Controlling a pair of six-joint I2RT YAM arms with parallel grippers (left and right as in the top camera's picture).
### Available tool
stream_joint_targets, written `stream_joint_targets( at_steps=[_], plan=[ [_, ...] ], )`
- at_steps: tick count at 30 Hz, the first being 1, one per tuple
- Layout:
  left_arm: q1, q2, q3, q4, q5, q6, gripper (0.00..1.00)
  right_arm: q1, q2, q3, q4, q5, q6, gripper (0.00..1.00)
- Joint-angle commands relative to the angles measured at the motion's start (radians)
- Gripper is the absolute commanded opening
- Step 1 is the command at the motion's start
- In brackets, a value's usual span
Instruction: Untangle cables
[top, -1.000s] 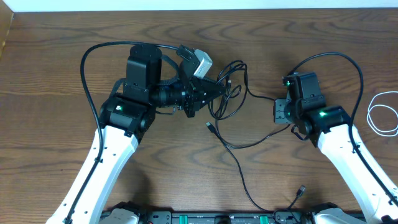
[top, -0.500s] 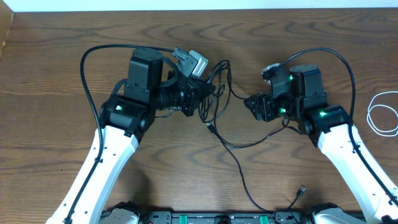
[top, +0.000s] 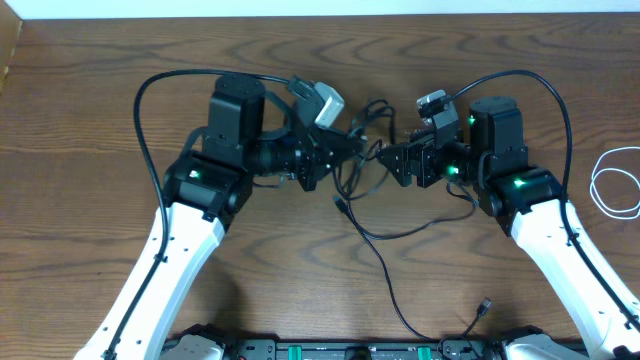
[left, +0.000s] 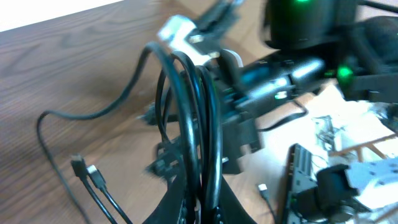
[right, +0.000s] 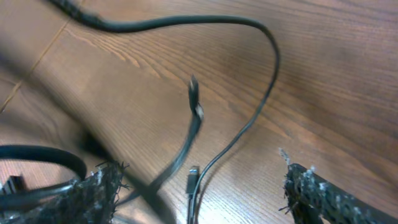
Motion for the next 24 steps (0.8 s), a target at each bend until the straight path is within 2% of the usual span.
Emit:
stream_joint_targets(
  at_steps=[1,5,9,13,17,24],
  plan=[
    [-0.039,-0.014,0.023,0.019,0.078,0.017,0.09,0.011,-0.003,0.001,-0.002,0.023,0.011,0.85],
    [-0.067,-0.014,0.023,0.034,0.078,0.017,0.09,0.014,0.011,0.001,-0.066,0.279,0.011,0.87],
    [-0.063,-0.014,0.023,0.034,0.077,0.017,0.09,0.004,0.05,0.001,-0.205,0.676,0.07,0.91],
    [-0.039,-0.014,0.023,0.033,0.074,0.017,0.09,-0.032,0.081,0.001,-0.347,0.879,0.132,0.92],
    [0.0,-0.014,0.023,0.032,0.074,0.017,0.09,-0.089,0.091,0.001,-0.429,0.912,0.159,0.92],
    [0.068,-0.014,0.023,0.017,0.065,0.018,0.09,-0.178,0.091,0.001,-0.449,0.901,0.162,0.95]
  ],
)
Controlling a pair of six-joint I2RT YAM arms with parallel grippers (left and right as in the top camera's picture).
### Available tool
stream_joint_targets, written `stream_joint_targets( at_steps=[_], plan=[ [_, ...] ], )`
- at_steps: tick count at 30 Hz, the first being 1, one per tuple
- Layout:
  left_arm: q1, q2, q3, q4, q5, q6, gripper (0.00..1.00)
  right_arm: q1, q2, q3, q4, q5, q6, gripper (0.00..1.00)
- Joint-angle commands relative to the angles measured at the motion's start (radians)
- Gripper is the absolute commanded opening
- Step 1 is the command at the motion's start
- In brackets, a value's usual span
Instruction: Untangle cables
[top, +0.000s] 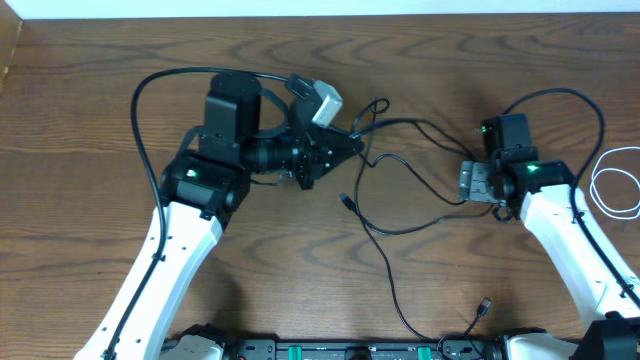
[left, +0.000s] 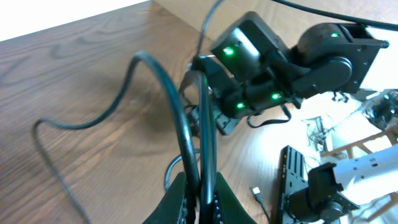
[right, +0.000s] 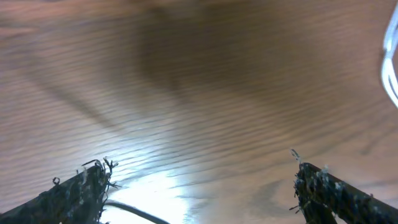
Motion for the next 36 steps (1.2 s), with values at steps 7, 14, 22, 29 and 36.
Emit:
stream_joint_targets(
  at_steps=[7,14,22,29,36],
  plan=[
    [0.089,-0.014,0.023,-0.122,-0.096,0.018,0.09,-0.093,0.006,0.001,-0.021,0.038,0.022,0.97],
    [0.103,-0.014,0.023,-0.172,-0.159,0.018,0.17,-0.106,0.006,0.001,-0.01,-0.076,0.021,0.97],
    [0.103,-0.014,0.023,-0.224,-0.307,0.018,0.25,-0.105,0.006,0.001,0.022,-0.213,0.021,0.98],
    [0.103,-0.014,0.023,-0.246,-0.397,0.018,0.2,-0.102,0.006,0.001,0.029,-0.323,-0.023,0.99],
    [0.102,-0.012,0.023,-0.3,-0.419,0.018,0.41,-0.102,0.006,0.001,0.071,-0.603,-0.19,0.99]
  ],
)
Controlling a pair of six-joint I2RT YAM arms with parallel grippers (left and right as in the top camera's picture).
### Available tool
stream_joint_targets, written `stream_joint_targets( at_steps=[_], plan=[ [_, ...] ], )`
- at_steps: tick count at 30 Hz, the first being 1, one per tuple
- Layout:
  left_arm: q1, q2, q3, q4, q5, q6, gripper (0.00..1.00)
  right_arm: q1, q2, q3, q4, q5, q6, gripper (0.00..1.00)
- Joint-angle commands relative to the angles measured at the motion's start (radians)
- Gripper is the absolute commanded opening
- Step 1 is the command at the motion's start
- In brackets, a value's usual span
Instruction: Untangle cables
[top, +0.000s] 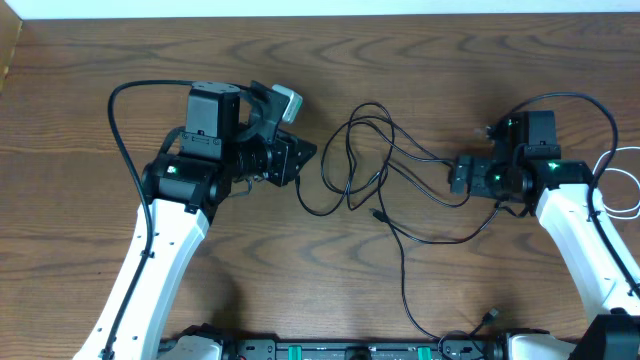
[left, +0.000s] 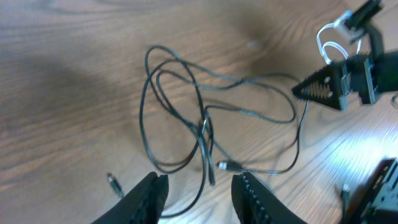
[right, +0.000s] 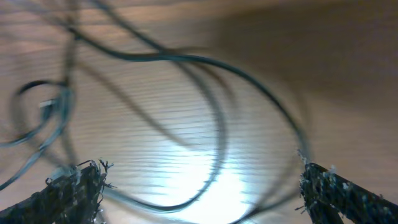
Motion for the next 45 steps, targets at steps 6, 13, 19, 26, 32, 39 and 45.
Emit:
stream_joint_targets(
  at_steps=[6,13,19,26,32,39,45],
  plan=[
    [0.006,-0.006,0.023,-0.098,-0.228,0.003,0.41,-0.002,0.005,0.001,0.018,-0.2,-0.132,0.99],
    [0.006,0.013,0.023,-0.155,-0.38,0.002,0.64,-0.002,0.005,0.001,0.012,-0.037,-0.131,0.99],
    [0.006,0.032,0.022,-0.155,-0.38,0.002,0.82,-0.003,0.006,0.001,-0.006,0.079,-0.074,0.99],
    [0.006,0.063,0.022,-0.154,-0.38,0.003,0.88,-0.002,0.007,0.001,-0.059,0.074,0.103,0.99],
    [0.006,0.09,0.022,-0.151,-0.389,0.003,0.89,-0.002,0.008,-0.001,-0.113,-0.139,0.106,0.99],
    [0.006,0.097,0.022,-0.147,-0.458,0.003,0.89,-0.002,0.013,-0.041,-0.105,-0.193,0.144,0.99],
    [0.006,0.101,0.022,-0.147,-0.459,0.003,0.89,-0.002,0.014,-0.137,-0.034,-0.109,0.188,0.99]
  ],
)
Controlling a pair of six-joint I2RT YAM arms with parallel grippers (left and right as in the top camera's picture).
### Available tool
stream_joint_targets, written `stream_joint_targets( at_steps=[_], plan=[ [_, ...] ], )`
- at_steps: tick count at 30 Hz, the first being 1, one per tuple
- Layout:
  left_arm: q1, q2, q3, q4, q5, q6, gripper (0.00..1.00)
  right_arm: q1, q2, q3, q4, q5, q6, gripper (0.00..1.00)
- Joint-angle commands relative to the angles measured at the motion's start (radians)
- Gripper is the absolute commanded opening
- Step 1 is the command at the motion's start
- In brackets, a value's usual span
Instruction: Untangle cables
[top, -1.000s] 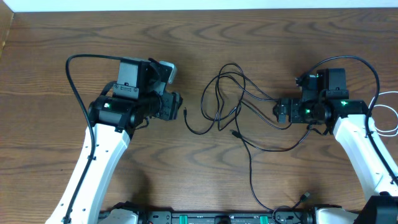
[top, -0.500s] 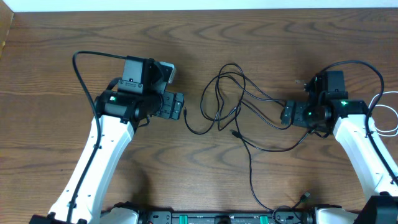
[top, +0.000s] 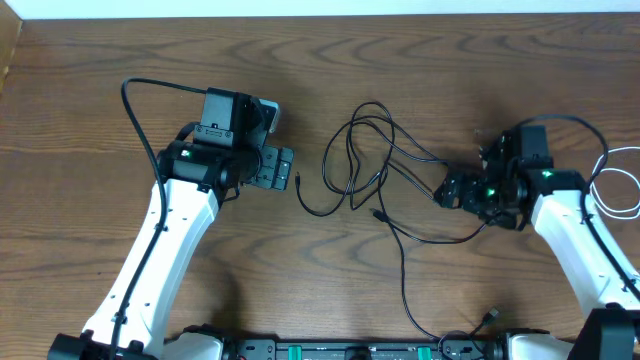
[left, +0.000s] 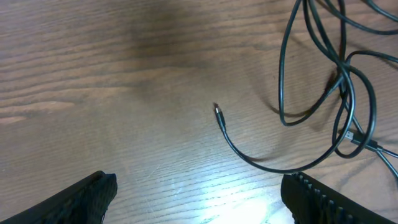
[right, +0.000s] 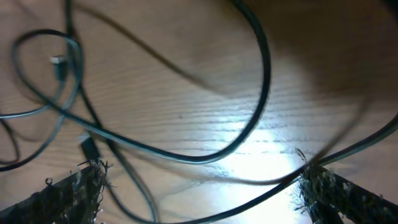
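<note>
A loose tangle of black cables lies mid-table; its loops also show in the left wrist view, black cables. One free plug end curls out to the left, just ahead of my left gripper. That left gripper is open with only bare wood between its fingers. My right gripper is at the tangle's right side. This right gripper is open, low over the table, with black strands crossing between its fingers.
A coiled white cable lies at the table's right edge. One long black strand runs toward the front edge and ends in a plug. Each arm's own black lead arcs behind it. Bare wood lies left of the tangle.
My left gripper has drawn back a little to the left and tipped down over the free plug end. My right gripper has shifted left and lower onto the right-hand strands. Both remain open.
First my left gripper was shut on a lifted bundle of cables with the open right gripper close by. Then the right arm stood off to the right, strands stretched toward it. Later the left was open and the cables lay loose on the table, as now.
</note>
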Motion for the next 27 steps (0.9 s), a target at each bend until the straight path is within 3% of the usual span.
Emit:
stream_joint_targets(
  at_steps=[1,19,24,27],
  plan=[
    [0.006,0.008,0.022,0.0,-0.019,0.002,0.89,-0.002,0.01,-0.052,0.022,0.08,0.036,0.99],
    [0.006,0.01,0.022,0.0,-0.019,0.002,0.89,-0.005,0.01,-0.065,0.233,0.209,-0.011,0.99],
    [0.006,0.01,0.022,0.0,-0.019,0.002,0.89,-0.026,0.01,-0.065,0.283,0.278,-0.096,0.99],
    [0.006,0.01,0.022,0.0,-0.019,0.002,0.89,-0.052,0.01,-0.066,0.299,0.351,-0.224,0.99]
  ],
)
